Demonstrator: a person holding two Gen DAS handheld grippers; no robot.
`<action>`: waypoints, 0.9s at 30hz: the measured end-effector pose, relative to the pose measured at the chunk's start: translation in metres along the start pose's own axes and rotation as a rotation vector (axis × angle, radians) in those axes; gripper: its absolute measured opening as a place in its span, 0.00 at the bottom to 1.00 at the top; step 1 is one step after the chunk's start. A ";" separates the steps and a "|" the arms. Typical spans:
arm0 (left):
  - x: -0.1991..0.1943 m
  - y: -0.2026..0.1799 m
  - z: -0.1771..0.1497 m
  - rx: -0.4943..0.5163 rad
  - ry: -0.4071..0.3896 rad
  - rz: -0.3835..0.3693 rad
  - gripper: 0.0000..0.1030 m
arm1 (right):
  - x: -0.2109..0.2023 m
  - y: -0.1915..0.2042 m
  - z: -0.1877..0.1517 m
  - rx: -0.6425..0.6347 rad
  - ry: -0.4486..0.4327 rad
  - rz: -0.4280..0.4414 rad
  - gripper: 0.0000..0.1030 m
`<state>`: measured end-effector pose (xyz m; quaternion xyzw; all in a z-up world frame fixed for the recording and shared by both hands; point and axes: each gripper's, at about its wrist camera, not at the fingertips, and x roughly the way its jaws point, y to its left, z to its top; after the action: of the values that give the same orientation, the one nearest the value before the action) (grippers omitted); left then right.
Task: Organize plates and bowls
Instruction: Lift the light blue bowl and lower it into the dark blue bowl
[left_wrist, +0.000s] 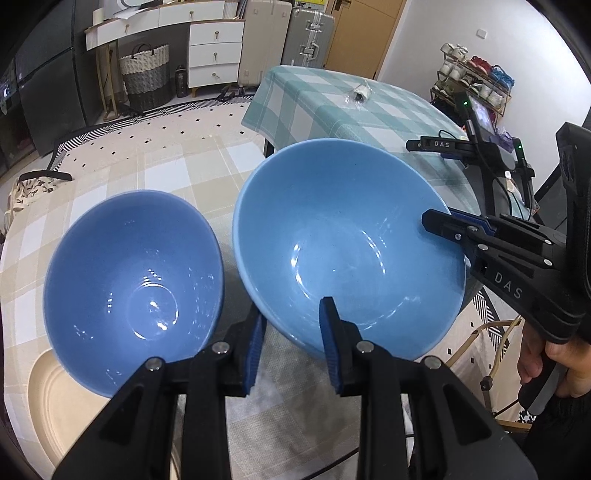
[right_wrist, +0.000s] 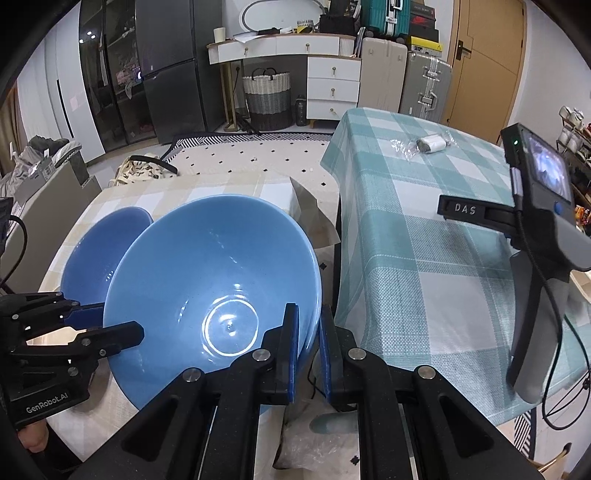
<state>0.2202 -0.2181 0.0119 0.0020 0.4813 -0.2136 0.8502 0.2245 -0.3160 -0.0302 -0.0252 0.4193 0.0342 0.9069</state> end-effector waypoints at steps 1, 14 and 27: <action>-0.002 0.000 0.001 0.002 -0.005 0.000 0.27 | -0.003 0.000 0.000 0.000 -0.006 -0.001 0.10; -0.026 -0.005 0.006 0.011 -0.057 -0.018 0.27 | -0.053 0.010 0.005 0.001 -0.104 -0.027 0.10; -0.054 0.006 0.006 -0.002 -0.115 -0.013 0.27 | -0.086 0.033 0.017 -0.014 -0.187 -0.026 0.10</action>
<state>0.2032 -0.1939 0.0582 -0.0139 0.4319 -0.2184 0.8750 0.1794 -0.2854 0.0461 -0.0339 0.3322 0.0276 0.9422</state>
